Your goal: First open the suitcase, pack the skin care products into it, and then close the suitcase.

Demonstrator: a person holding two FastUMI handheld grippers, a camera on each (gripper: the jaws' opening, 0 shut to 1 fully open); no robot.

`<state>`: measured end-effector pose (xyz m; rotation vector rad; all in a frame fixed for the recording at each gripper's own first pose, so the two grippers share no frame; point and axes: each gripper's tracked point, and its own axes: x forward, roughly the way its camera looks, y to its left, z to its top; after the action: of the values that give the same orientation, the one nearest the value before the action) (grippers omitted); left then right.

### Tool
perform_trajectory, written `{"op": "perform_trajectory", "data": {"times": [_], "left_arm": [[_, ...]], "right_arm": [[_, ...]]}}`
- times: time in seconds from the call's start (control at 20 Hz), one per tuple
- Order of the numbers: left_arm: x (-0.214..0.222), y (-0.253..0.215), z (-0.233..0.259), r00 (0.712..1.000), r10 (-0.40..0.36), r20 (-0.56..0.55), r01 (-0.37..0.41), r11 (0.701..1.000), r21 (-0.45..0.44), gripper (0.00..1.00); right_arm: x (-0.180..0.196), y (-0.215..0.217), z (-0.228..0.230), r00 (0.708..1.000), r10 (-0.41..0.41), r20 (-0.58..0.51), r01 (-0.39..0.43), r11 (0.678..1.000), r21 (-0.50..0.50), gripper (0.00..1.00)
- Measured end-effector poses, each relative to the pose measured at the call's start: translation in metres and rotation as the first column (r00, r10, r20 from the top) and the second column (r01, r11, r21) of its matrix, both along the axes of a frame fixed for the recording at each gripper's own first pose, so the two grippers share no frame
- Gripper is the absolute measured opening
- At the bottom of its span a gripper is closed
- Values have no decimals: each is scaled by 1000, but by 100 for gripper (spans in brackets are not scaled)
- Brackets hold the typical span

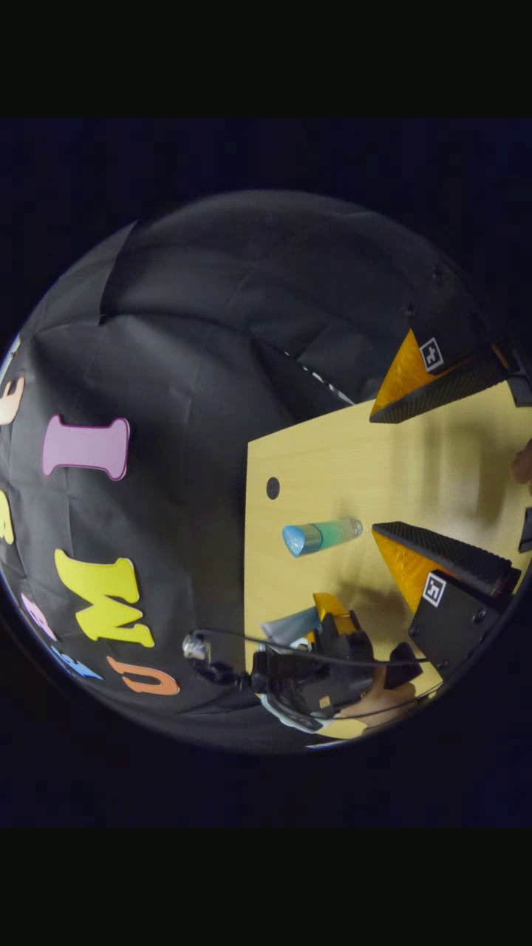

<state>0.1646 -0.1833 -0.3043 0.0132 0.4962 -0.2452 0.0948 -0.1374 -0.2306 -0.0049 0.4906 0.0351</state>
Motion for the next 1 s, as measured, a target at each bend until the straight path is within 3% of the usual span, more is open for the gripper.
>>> {"op": "perform_trajectory", "data": {"times": [0.15,0.3,0.35,0.8,1.0], "left_arm": [[-25,19,20,1000,2,-6,-2,1000,-10,41],[-53,55,33,998,55,-26,-54,998,22,41],[-78,79,44,993,107,-46,-106,994,16,41],[-167,162,73,959,263,-103,-262,965,29,41],[-184,189,75,939,325,-111,-324,946,27,41]], "right_arm": [[22,28,-5,998,48,29,-48,999,9,79],[45,54,-15,995,93,42,-93,996,-1,80],[61,68,-22,993,104,51,-104,995,-1,80],[124,94,-66,999,30,34,-30,999,13,79],[128,101,-68,999,12,42,-12,1000,3,72]]}}
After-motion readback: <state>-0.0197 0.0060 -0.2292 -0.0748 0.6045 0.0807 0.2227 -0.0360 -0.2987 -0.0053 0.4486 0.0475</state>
